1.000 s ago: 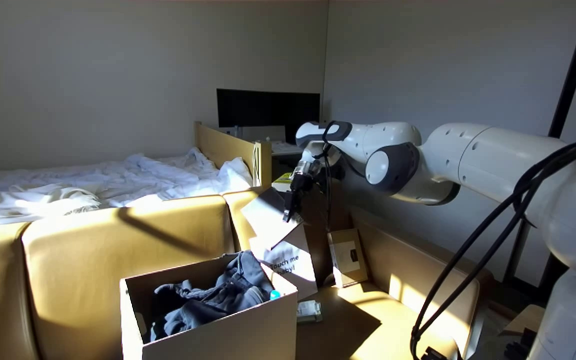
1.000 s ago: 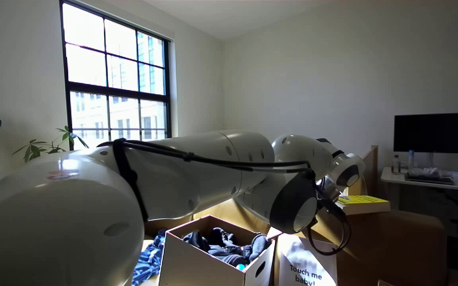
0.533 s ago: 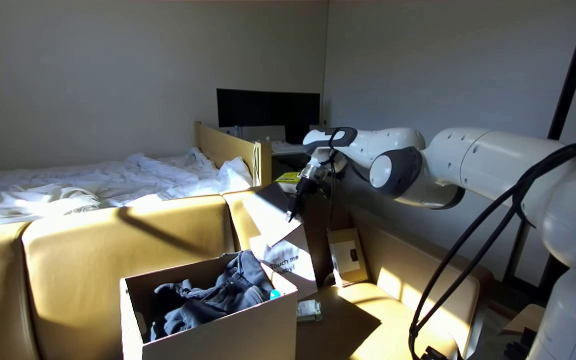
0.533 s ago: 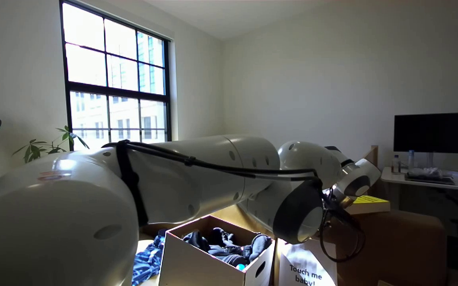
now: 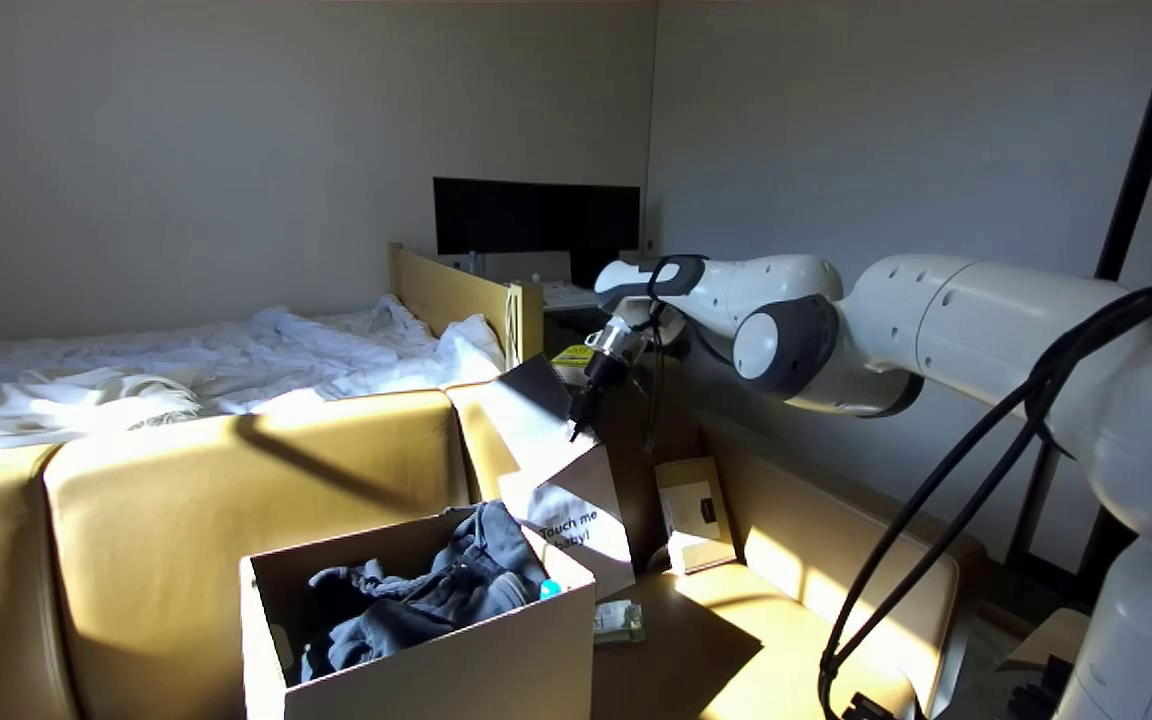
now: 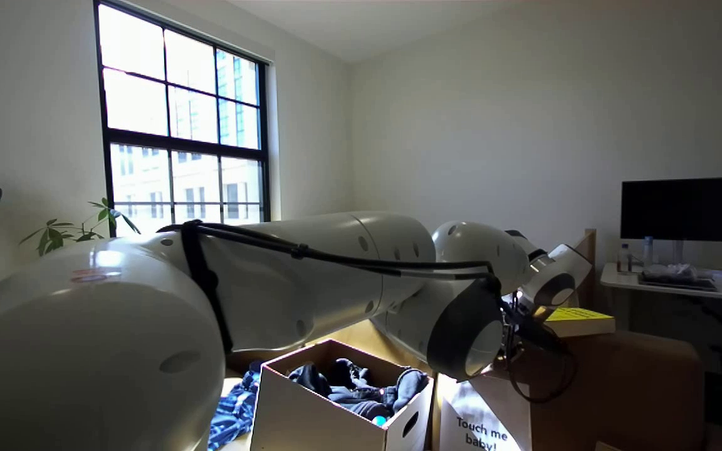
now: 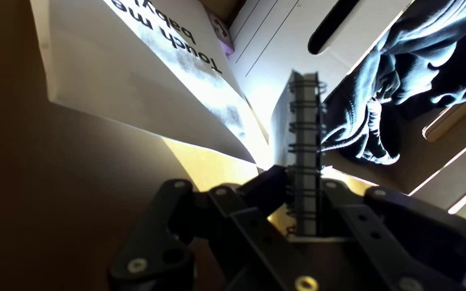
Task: Take the book out of the box and place it on the backrest of the sofa
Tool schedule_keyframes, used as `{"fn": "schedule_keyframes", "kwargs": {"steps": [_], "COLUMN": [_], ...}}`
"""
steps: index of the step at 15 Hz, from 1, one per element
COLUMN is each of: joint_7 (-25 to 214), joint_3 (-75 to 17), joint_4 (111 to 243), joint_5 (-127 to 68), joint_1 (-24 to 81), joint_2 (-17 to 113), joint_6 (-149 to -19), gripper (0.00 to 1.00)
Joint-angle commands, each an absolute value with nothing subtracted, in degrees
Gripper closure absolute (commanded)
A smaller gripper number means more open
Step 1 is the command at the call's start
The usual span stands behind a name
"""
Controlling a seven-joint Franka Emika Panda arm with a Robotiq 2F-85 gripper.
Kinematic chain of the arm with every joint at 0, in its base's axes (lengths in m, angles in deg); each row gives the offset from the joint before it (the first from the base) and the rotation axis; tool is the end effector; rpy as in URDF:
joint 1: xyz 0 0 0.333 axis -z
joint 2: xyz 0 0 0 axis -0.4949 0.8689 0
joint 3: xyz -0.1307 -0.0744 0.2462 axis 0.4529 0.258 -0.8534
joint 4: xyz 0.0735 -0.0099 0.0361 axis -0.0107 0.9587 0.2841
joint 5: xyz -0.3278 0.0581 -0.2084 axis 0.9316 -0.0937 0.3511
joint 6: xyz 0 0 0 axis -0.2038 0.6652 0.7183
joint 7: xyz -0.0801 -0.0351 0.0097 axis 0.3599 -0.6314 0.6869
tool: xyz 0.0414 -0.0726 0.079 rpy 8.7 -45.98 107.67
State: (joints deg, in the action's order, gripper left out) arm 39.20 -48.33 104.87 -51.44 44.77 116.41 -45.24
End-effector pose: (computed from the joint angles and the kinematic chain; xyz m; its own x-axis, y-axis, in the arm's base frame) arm 0.7550 -0.0962 0.1487 0.8284 0.4639 0.3140 0.5600 -0.6712 -0.4856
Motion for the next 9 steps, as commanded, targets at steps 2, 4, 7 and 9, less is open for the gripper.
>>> {"fn": "schedule_keyframes", "kwargs": {"steps": [2,4,7,9], "joint_7": [37.8,39.6,38.6,38.8], "joint_3": [-45.1,-42.2,-42.2,-40.9], "joint_4": [104.8,104.7,104.7,104.7], "joint_5": [-46.5,-42.8,-42.1,-40.5], "joint_1": [41.9,39.6,39.1,37.3], "joint_2": [115.0,114.6,115.5,115.4], "joint_6": [-46.0,-44.4,-44.2,-43.5], "gripper": [0.97,0.97,0.88,0.88]}}
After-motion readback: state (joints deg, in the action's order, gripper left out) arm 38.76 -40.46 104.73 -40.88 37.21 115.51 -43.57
